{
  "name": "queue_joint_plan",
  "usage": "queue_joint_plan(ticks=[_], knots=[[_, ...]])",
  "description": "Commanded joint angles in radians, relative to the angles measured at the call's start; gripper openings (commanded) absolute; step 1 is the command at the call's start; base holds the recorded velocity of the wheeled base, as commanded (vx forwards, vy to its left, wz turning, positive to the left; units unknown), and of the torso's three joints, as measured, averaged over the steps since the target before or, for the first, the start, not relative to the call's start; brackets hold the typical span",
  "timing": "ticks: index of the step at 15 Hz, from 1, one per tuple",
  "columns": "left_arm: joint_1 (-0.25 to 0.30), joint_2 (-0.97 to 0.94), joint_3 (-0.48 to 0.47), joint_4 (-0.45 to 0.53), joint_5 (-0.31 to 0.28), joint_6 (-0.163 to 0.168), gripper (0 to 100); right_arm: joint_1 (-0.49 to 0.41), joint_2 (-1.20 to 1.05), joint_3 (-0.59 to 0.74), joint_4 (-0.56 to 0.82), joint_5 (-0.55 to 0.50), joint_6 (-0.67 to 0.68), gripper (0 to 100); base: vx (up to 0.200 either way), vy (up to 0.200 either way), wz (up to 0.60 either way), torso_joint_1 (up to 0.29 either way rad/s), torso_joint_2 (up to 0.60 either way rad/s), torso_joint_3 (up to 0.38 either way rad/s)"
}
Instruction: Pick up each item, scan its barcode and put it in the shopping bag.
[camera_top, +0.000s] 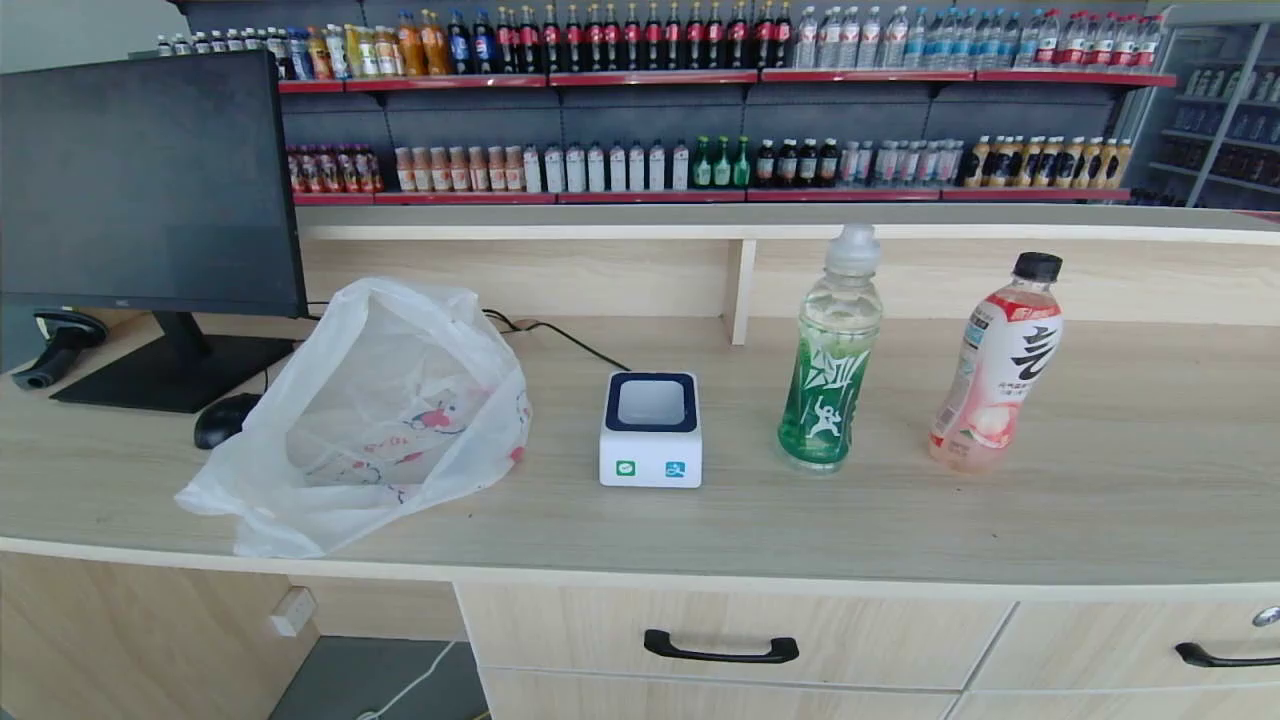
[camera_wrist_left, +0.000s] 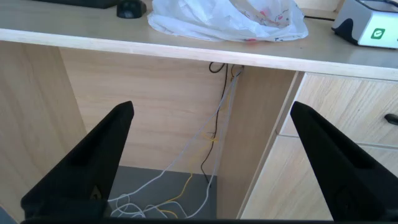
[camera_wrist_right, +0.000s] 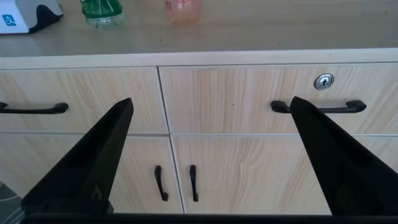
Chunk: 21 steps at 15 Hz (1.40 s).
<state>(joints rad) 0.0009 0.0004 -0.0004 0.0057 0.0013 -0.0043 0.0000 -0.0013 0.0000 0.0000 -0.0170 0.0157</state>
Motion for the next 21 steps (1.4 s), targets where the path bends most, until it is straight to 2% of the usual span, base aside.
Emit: queue_joint_plan(ticks=[1,3,4,7,8,9,11,14,16,17,19,21], knots=[[0.001,0.000,0.000,0.000,0.000,0.000,100,0.000,0.001,0.000,-0.002,-0.003,-0.008,100,0.000,0.000,0.00,0.000,0.00,0.000],[0.001,0.001,0.000,0.000,0.000,0.000,100,0.002,0.004,-0.031,-0.021,0.005,-0.031,100,0.000,0.000,0.00,0.000,0.00,0.000],[0.001,0.000,0.000,0.000,0.000,0.000,100,0.002,0.030,-0.091,-0.017,0.005,-0.031,100,0.000,0.000,0.00,0.000,0.00,0.000],[0.001,0.000,0.000,0.000,0.000,0.000,100,0.006,0.204,-0.222,-0.025,0.003,-0.028,100,0.000,0.000,0.00,0.000,0.00,0.000],[0.001,0.000,0.000,0.000,0.000,0.000,100,0.006,0.290,-0.255,-0.075,0.005,-0.028,100,0.000,0.000,0.00,0.000,0.00,0.000],[-0.001,0.001,0.000,0.000,0.000,0.000,100,0.014,0.372,-0.259,-0.179,0.006,-0.026,100,0.000,0.000,0.00,0.000,0.00,0.000],[0.001,0.001,0.000,0.000,0.000,0.001,100,0.054,0.569,-0.244,-0.474,0.006,-0.031,100,0.000,0.000,0.00,0.000,0.00,0.000],[0.001,0.001,0.000,0.002,0.000,0.001,100,0.161,0.946,-0.230,-1.043,0.006,-0.056,100,0.000,0.000,0.00,0.000,0.00,0.000],[0.001,0.000,0.000,0.002,0.000,0.001,100,0.163,1.169,-0.245,-1.362,0.006,-0.060,100,0.000,0.000,0.00,0.000,0.00,0.000],[-0.001,0.001,0.000,0.002,0.000,0.001,100,0.166,1.258,-0.252,-1.470,0.005,-0.071,100,0.000,0.000,0.00,0.000,0.00,0.000],[0.001,0.001,0.000,0.002,0.000,0.001,100,0.181,1.342,-0.258,-1.565,0.005,-0.089,100,0.000,0.000,0.00,0.000,0.00,0.000],[0.001,0.000,0.000,0.000,0.000,0.001,100,0.242,1.377,-0.267,-1.569,0.002,-0.109,100,0.000,0.000,0.00,0.000,0.00,0.000]])
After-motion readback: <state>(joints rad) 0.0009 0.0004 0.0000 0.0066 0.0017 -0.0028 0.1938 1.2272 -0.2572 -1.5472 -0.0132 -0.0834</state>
